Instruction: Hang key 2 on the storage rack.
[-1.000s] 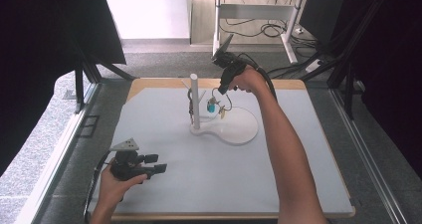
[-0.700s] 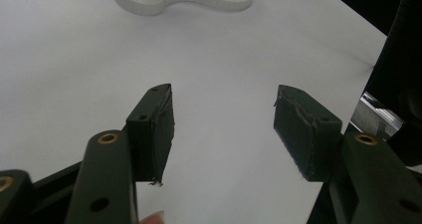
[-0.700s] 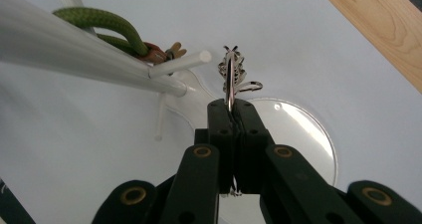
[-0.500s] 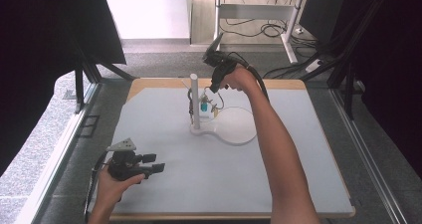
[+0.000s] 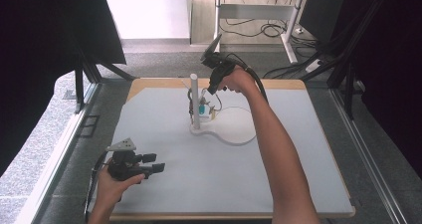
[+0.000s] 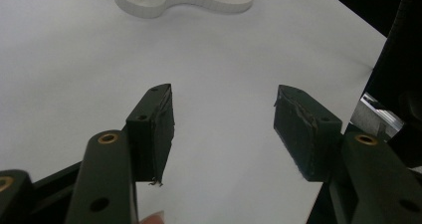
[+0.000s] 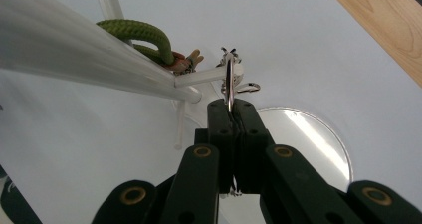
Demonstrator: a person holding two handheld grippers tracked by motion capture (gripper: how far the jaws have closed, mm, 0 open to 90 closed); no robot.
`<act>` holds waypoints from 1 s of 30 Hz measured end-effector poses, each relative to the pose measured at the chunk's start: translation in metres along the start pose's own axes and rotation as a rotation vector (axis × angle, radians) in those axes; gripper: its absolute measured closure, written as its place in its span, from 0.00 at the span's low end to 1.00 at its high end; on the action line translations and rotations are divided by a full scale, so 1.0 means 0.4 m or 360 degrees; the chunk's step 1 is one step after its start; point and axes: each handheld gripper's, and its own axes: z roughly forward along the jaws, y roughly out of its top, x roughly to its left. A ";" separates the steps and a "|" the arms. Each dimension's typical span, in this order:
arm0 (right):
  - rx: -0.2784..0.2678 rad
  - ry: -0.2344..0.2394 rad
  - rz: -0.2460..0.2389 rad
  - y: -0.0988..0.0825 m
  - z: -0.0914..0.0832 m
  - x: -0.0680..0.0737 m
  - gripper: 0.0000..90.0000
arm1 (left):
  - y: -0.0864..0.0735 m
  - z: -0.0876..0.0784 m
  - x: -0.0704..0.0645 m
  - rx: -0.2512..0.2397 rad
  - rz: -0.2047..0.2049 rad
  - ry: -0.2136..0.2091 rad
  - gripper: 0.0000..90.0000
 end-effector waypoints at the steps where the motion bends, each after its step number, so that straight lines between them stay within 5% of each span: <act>1: -0.0002 0.0007 -0.0008 -0.002 0.001 0.001 0.97 | 0.000 0.000 -0.001 -0.0001 0.0001 0.0002 0.46; 20: -0.0010 0.0068 -0.0027 -0.023 0.033 0.015 0.97 | 0.001 0.005 -0.005 0.0012 0.0010 0.0004 0.46; 30: -0.0062 0.0072 -0.0040 -0.044 0.026 0.008 0.88 | 0.001 0.011 -0.006 0.0030 0.0015 0.0003 0.46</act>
